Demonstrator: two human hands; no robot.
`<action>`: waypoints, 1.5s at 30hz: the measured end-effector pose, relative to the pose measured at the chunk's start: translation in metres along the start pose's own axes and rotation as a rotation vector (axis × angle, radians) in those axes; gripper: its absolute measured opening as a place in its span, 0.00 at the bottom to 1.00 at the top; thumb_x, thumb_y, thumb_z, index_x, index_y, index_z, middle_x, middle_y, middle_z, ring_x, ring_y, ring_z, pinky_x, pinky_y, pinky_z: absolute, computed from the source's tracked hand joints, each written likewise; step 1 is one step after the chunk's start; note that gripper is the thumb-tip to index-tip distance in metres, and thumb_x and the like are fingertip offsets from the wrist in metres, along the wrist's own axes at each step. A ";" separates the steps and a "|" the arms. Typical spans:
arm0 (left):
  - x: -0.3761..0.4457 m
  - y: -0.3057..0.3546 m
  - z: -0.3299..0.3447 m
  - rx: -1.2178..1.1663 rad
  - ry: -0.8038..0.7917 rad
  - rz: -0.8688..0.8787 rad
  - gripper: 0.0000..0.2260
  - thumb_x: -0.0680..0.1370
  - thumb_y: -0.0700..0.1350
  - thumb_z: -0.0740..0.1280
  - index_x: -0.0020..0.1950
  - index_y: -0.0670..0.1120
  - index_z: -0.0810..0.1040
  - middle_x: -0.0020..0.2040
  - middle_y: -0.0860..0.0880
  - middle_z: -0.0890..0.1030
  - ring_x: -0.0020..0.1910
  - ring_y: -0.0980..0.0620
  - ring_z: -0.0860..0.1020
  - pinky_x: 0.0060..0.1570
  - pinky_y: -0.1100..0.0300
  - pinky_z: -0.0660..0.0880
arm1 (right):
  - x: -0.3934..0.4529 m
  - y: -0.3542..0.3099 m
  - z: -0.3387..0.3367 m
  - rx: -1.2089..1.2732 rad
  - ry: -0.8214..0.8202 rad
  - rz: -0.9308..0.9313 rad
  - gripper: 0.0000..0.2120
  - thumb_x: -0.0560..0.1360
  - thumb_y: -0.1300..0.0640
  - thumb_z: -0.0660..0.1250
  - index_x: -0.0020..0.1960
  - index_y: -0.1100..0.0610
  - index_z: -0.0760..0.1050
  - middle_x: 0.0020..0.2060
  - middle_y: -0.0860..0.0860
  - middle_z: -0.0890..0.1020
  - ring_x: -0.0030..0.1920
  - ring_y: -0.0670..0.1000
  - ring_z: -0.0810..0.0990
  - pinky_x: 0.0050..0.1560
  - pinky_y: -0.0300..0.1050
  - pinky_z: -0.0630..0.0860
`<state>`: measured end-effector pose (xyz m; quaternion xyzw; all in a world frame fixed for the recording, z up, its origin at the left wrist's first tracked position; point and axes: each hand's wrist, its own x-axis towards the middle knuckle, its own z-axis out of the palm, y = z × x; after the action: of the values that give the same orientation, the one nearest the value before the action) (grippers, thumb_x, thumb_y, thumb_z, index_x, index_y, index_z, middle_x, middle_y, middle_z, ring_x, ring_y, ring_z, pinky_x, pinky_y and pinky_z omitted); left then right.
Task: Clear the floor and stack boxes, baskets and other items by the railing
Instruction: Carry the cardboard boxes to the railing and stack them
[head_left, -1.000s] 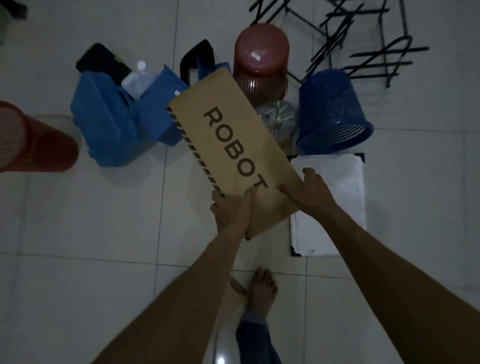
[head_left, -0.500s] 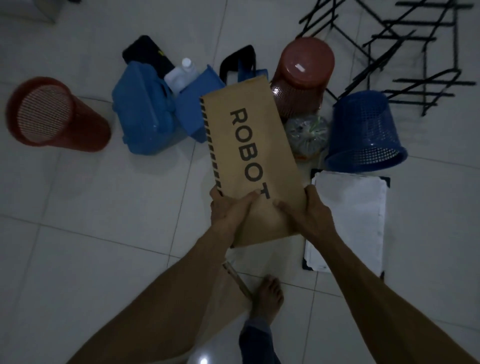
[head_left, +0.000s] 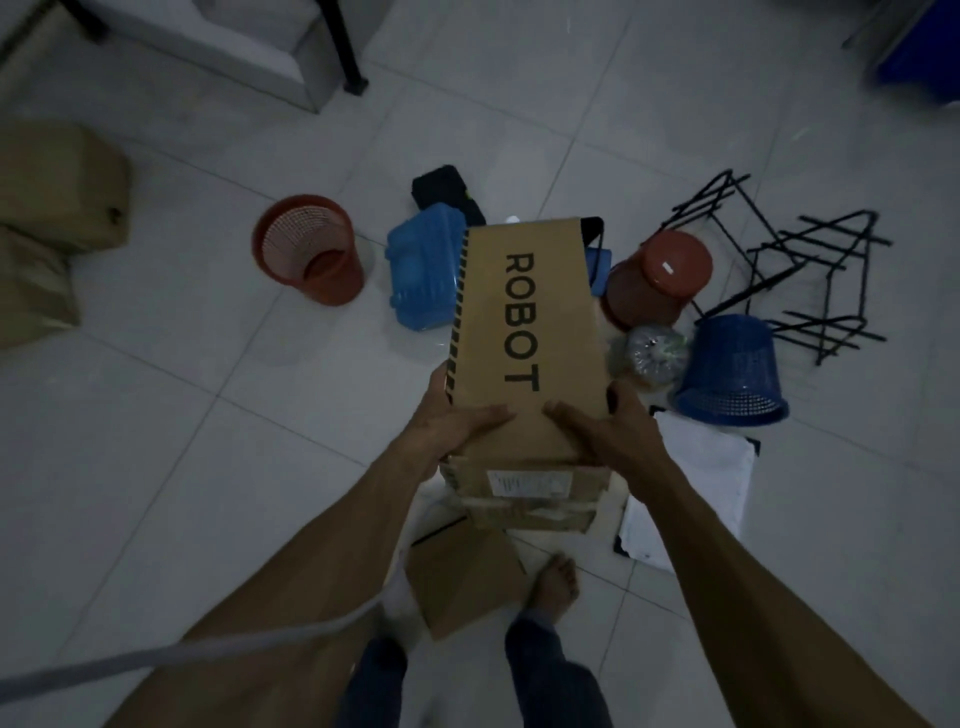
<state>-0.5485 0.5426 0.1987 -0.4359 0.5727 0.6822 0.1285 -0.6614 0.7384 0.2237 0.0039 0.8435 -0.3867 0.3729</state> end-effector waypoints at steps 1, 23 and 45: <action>-0.020 0.006 -0.017 -0.013 -0.001 0.022 0.52 0.56 0.54 0.86 0.75 0.56 0.63 0.63 0.54 0.79 0.60 0.52 0.79 0.59 0.49 0.79 | -0.018 -0.016 0.007 0.027 -0.005 0.006 0.34 0.64 0.36 0.78 0.59 0.53 0.69 0.53 0.50 0.79 0.51 0.53 0.81 0.46 0.53 0.84; -0.350 0.040 -0.432 -0.112 0.337 0.322 0.51 0.60 0.59 0.84 0.77 0.60 0.61 0.65 0.55 0.77 0.60 0.52 0.79 0.61 0.47 0.78 | -0.282 -0.336 0.275 -0.121 -0.359 -0.401 0.40 0.61 0.34 0.79 0.68 0.45 0.70 0.58 0.48 0.81 0.54 0.50 0.82 0.55 0.52 0.81; -0.376 0.026 -0.685 -0.333 0.716 0.327 0.38 0.67 0.55 0.80 0.73 0.61 0.66 0.62 0.55 0.80 0.58 0.54 0.80 0.60 0.49 0.79 | -0.255 -0.554 0.566 -0.377 -0.783 -0.573 0.47 0.54 0.31 0.80 0.69 0.44 0.71 0.60 0.46 0.81 0.57 0.51 0.81 0.59 0.55 0.80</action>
<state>-0.0387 0.0442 0.5200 -0.5637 0.5246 0.5824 -0.2605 -0.2864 0.0513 0.5054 -0.4391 0.6631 -0.2871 0.5338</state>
